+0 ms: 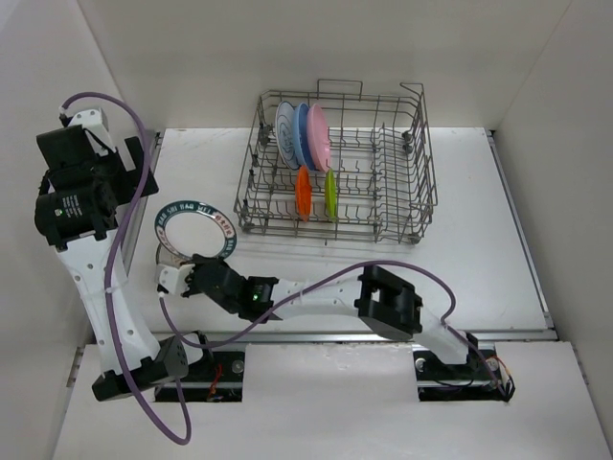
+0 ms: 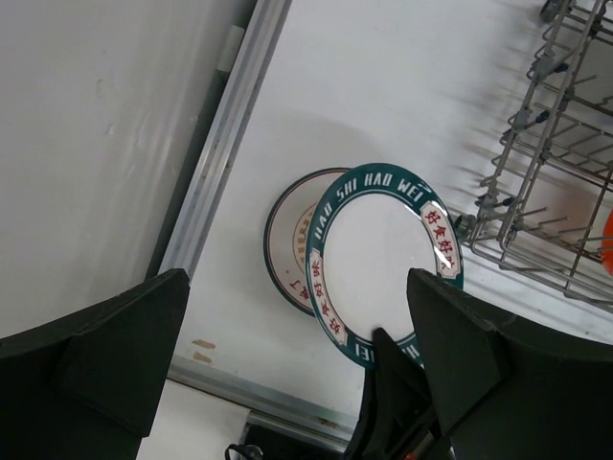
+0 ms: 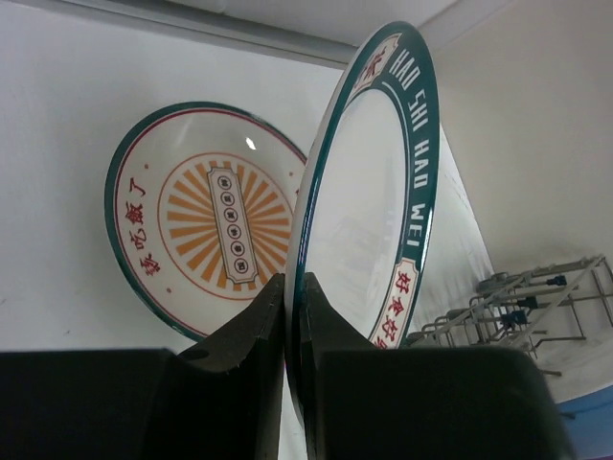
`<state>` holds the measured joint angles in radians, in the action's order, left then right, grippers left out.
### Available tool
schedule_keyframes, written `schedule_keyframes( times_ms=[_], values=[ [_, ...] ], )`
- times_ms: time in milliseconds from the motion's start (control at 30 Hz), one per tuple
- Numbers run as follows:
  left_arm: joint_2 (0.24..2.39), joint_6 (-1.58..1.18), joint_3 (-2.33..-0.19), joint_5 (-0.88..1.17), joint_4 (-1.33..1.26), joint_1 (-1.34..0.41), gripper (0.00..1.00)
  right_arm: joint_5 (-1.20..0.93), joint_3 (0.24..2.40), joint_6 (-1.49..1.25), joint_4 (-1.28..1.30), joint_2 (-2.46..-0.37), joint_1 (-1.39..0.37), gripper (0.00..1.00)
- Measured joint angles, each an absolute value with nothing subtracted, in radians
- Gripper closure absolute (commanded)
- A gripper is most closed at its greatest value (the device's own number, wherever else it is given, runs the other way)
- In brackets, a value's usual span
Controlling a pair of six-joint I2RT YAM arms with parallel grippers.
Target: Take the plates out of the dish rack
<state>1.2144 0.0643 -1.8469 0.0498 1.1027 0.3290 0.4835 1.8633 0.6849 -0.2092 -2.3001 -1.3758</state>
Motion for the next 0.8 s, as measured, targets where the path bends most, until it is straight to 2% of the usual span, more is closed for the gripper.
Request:
schedule_keyframes(
  times_ms=[400, 533, 700, 767, 800],
  values=[
    [1.209, 0.061, -1.791, 0.094, 1.093, 0.329, 0.02, 0.45, 1.85, 0.68, -0.25, -2.332, -1.376, 1.0],
    [1.209, 0.061, -1.755, 0.115, 1.095, 0.329, 0.02, 0.432, 1.85, 0.677, -0.265, -2.362, -1.375, 0.89],
    [1.21, 0.061, -1.745, 0.136, 1.096, 0.329, 0.02, 0.414, 1.836, 0.666, -0.27, -2.408, -1.375, 0.87],
    [1.21, 0.061, -1.745, 0.141, 1.097, 0.329, 0.02, 0.419, 1.831, 0.67, -0.271, -2.411, -1.376, 0.76],
    [1.21, 0.061, -1.745, 0.144, 1.097, 0.329, 0.02, 0.42, 1.831, 0.668, -0.273, -2.411, -1.376, 0.65]
  ],
)
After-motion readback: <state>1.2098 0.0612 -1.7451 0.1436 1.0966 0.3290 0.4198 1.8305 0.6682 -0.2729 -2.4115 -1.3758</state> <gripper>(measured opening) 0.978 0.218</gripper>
